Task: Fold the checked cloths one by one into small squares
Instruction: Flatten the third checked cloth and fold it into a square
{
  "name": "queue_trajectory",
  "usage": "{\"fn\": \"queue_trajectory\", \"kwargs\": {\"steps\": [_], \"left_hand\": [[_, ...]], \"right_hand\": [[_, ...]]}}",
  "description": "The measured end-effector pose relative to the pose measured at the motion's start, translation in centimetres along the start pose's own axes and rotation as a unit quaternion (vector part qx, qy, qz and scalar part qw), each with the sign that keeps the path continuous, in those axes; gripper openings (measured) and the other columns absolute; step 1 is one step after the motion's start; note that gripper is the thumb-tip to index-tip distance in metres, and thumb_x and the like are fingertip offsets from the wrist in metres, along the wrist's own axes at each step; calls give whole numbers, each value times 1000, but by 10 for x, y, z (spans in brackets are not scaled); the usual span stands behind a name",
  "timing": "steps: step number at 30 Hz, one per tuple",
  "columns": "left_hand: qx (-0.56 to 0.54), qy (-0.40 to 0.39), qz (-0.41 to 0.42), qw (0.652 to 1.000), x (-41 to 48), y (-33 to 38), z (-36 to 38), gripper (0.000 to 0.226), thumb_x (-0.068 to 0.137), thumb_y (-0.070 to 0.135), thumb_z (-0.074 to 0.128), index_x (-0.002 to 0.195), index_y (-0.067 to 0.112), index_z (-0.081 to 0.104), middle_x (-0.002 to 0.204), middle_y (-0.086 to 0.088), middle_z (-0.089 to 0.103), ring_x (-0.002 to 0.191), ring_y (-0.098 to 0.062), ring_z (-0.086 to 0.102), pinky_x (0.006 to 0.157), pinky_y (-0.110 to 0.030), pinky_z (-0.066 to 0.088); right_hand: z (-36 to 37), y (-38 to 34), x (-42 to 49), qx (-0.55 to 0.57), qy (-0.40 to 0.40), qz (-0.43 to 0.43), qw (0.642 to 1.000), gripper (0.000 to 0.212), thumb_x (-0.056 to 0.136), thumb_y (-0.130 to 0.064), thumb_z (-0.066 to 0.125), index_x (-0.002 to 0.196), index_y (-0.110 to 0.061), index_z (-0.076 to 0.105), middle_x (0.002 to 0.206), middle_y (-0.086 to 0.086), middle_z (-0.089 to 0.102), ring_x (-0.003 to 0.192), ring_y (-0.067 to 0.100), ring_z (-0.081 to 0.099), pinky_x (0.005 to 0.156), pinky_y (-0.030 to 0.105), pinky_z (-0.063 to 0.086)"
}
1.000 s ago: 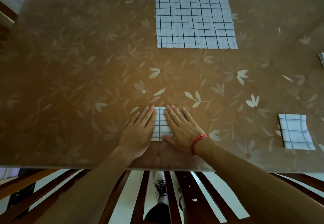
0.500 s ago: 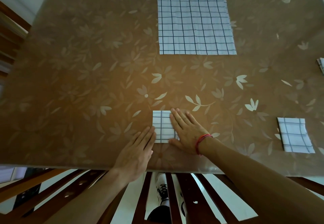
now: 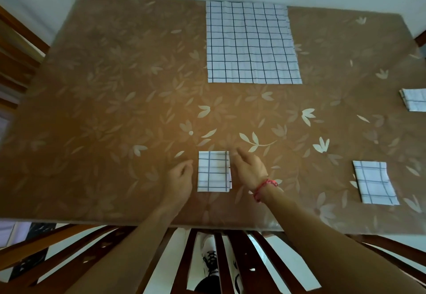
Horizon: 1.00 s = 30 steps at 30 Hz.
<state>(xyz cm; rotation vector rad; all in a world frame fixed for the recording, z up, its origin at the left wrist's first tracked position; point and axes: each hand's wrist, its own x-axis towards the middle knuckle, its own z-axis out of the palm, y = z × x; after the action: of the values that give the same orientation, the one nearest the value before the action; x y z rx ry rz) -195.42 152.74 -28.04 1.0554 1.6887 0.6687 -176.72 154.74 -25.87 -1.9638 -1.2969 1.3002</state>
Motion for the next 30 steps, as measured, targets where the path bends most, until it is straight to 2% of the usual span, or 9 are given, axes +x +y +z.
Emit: {"fn": "queue_trajectory", "kwargs": {"steps": [3,5,7,9,12,14,17,22,30], "left_hand": [[-140,25,-85,986,9,10,1,24,102,19,46,114,13,65,114,-1,65,106,-11,59,97,-27,44],[-199,28,-116,973,9,15,2,22,101,13,47,115,6,62,116,-8,64,112,-19,59,100,-30,44],[-225,20,-132,965,7,18,4,25,101,10,45,119,1,60,120,-11,62,115,-22,58,104,-34,43],[-236,14,-140,962,5,19,4,28,101,10,45,124,-2,57,122,-13,61,117,-24,56,107,-37,42],[-245,6,-149,958,4,18,5,28,102,11,45,124,-1,57,122,-12,61,117,-23,56,106,-38,42],[-255,-2,-151,955,2,19,6,23,101,11,45,117,2,60,118,-10,63,115,-22,58,105,-37,44],[-269,-4,-157,950,0,18,8,16,100,11,48,98,11,63,109,-6,66,109,-19,60,102,-37,46],[-266,6,-149,952,-2,17,9,18,99,9,48,92,14,65,104,-4,68,106,-17,62,98,-34,47],[-255,2,-136,957,-1,21,8,19,99,10,48,93,15,65,107,-5,67,110,-19,60,101,-35,45]], "right_hand": [[1,5,-3,105,30,49,993,28,95,-26,47,90,-8,68,78,-1,66,81,19,59,73,30,47],[7,11,-3,144,36,78,986,27,92,-28,51,79,-18,72,70,-8,66,78,17,62,77,33,52],[12,18,-2,167,27,102,980,29,84,-41,53,77,-21,73,77,-2,73,88,26,68,87,46,54],[16,25,1,182,9,107,977,39,77,-52,52,85,-19,72,87,7,74,93,32,68,87,53,53],[21,27,3,200,-19,118,972,42,74,-59,50,93,-31,74,93,0,75,96,25,69,91,50,52],[22,23,2,208,-23,120,971,43,72,-61,50,95,-34,74,94,-3,75,97,23,69,92,49,51],[23,19,2,213,-12,124,969,38,73,-58,51,86,-32,76,91,-1,75,95,24,69,91,51,52],[22,12,3,206,10,123,971,36,79,-54,50,77,-30,76,88,1,75,93,25,69,90,51,53],[27,18,0,218,1,113,969,39,85,-51,51,97,-23,75,95,-2,75,96,21,68,91,48,53]]}}
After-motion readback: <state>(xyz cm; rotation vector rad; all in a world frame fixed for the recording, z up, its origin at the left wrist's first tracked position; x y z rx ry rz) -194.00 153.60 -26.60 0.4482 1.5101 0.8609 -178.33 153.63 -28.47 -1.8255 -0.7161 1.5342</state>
